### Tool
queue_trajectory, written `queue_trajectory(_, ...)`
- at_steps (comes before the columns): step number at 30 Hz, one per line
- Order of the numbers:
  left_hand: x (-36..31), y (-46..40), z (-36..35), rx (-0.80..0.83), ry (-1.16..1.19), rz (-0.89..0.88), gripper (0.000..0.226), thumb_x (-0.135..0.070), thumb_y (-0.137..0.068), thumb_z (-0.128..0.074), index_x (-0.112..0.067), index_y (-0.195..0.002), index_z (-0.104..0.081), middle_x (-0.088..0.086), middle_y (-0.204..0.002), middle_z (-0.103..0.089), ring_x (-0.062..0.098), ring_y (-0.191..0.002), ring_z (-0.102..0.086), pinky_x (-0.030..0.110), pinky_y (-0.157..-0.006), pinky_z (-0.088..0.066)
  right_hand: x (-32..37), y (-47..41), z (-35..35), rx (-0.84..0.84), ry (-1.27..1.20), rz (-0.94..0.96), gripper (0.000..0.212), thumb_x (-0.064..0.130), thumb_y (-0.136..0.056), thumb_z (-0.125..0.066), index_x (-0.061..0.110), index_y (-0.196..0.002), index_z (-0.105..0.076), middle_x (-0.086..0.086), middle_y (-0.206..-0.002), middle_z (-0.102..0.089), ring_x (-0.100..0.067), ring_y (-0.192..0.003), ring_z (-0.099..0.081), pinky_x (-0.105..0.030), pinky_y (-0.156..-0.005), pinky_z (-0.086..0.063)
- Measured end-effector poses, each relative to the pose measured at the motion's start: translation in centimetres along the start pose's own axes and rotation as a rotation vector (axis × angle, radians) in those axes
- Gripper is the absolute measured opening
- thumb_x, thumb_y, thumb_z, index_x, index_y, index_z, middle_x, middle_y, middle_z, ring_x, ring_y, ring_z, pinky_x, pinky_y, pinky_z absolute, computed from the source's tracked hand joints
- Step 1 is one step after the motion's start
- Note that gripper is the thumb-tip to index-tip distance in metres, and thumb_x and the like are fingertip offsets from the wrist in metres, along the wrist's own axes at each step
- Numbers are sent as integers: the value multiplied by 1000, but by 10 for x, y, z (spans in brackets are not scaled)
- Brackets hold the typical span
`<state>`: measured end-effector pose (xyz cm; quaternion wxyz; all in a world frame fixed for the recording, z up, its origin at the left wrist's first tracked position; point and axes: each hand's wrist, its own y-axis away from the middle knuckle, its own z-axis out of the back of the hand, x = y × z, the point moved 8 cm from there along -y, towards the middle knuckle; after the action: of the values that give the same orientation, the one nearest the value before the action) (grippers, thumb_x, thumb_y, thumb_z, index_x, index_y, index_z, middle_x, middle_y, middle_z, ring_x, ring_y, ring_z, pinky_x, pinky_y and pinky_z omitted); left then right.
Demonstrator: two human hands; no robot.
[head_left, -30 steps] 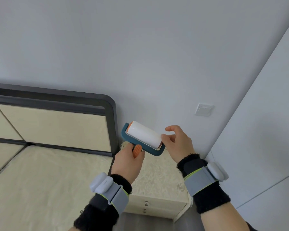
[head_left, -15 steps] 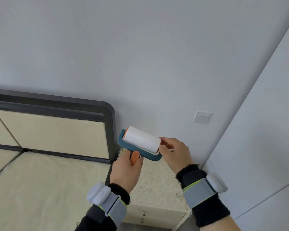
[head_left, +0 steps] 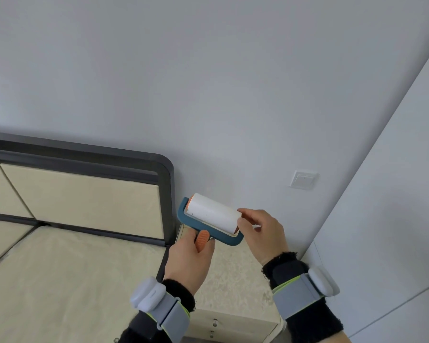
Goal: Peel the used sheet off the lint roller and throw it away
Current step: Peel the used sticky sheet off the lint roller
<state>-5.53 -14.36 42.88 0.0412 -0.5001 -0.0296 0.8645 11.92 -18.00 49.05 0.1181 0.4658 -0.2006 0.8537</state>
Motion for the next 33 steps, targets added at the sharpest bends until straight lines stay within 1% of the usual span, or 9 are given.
queue_trajectory(5,-1,0,0,8,4,-3,20,-36,-83,-59,-29,-69,-46,-9,-65,-56,6,-57,-52,17,-48,-35,1,0,5,-67,-36,-14,15,17,-81,-58,22,-95,-57,18,-79,-60,8,-74,-55,-7,-63,-38)
queue_trajectory(8,-1,0,-1,11,-1,-1,20,-37,-83,-58,-29,-69,-46,-9,-64,-56,6,-57,-53,17,-48,-35,5,-1,11,-106,-23,15,5,18,-82,-59,22,-84,-57,15,-77,-62,1,-73,-57,-10,-63,-40)
queue_trajectory(11,-1,0,-2,17,0,1,20,-37,-83,-58,-29,-69,-46,-9,-64,-56,6,-57,-53,17,-48,-37,5,-2,12,-98,3,21,8,18,-84,-57,21,-80,-62,9,-78,-64,-6,-73,-57,-7,-63,-38)
queue_trajectory(13,0,0,-3,16,5,7,20,-37,-83,-58,-29,-69,-47,-8,-64,-57,7,-57,-53,18,-48,-38,3,-1,12,-99,-7,-2,10,19,-85,-56,22,-80,-65,8,-80,-65,-1,-74,-57,-4,-61,-37)
queue_trajectory(20,2,-1,-1,-4,8,14,21,-36,-83,-58,-30,-69,-45,-8,-64,-56,6,-56,-53,18,-49,-38,1,2,3,-24,-18,-10,21,14,-79,-57,19,-97,-68,8,-90,-63,3,-80,-55,-7,-66,-38)
queue_trajectory(25,2,-2,0,-14,13,12,19,-35,-83,-59,-28,-70,-47,-8,-64,-56,7,-55,-52,19,-48,-38,3,3,0,-6,55,17,28,17,-77,-60,20,-105,-64,7,-98,-64,-6,-86,-56,-3,-65,-36)
queue_trajectory(29,3,-2,3,-25,5,17,18,-35,-83,-59,-25,-72,-48,-5,-65,-57,9,-57,-52,21,-49,-39,11,5,0,5,46,83,42,14,-76,-63,24,-116,-57,9,-103,-63,-6,-88,-58,-3,-69,-40)
queue_trajectory(31,4,-3,6,-37,-1,16,18,-34,-83,-58,-23,-73,-49,-5,-64,-56,8,-55,-51,21,-48,-37,16,7,-2,17,88,140,42,12,-75,-64,23,-115,-59,7,-105,-64,-6,-89,-59,2,-71,-40)
queue_trajectory(33,3,-2,7,-43,-7,11,18,-34,-83,-58,-24,-72,-48,-6,-63,-55,7,-54,-50,20,-47,-35,19,8,-4,22,143,179,41,11,-74,-64,20,-114,-61,3,-106,-66,-7,-90,-59,-1,-74,-40)
